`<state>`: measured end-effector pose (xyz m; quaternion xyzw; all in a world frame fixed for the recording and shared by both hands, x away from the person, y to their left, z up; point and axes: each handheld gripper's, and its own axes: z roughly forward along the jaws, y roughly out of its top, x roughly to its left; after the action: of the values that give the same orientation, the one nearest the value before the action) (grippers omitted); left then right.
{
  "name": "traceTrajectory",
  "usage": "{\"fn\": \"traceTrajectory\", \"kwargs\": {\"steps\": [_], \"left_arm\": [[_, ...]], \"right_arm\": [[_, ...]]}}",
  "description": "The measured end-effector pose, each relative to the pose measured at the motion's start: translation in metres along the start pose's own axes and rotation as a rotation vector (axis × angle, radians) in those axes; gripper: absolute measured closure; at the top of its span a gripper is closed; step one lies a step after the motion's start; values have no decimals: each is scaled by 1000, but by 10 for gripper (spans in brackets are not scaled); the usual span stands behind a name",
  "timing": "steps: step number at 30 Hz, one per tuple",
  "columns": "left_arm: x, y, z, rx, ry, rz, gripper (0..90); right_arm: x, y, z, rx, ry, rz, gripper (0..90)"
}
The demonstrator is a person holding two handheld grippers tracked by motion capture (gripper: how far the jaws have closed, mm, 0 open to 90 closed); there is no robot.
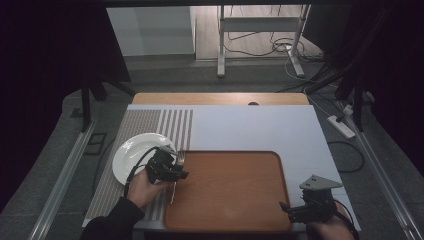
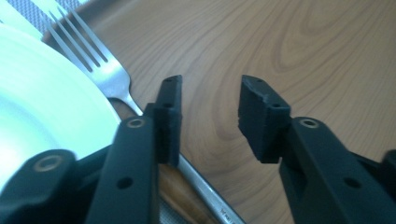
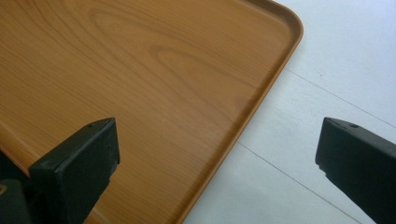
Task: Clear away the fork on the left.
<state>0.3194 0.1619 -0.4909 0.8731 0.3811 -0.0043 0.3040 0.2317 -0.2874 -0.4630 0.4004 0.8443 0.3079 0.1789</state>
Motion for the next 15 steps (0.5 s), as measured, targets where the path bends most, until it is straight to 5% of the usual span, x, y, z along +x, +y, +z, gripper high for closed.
{"fn": "traceTrajectory", "kwargs": {"steps": [15], "left_arm": [[1,-9,-19,-108,26,14,309]], "right_arm": [[0,0,0,2,-2,-1,4]]}}
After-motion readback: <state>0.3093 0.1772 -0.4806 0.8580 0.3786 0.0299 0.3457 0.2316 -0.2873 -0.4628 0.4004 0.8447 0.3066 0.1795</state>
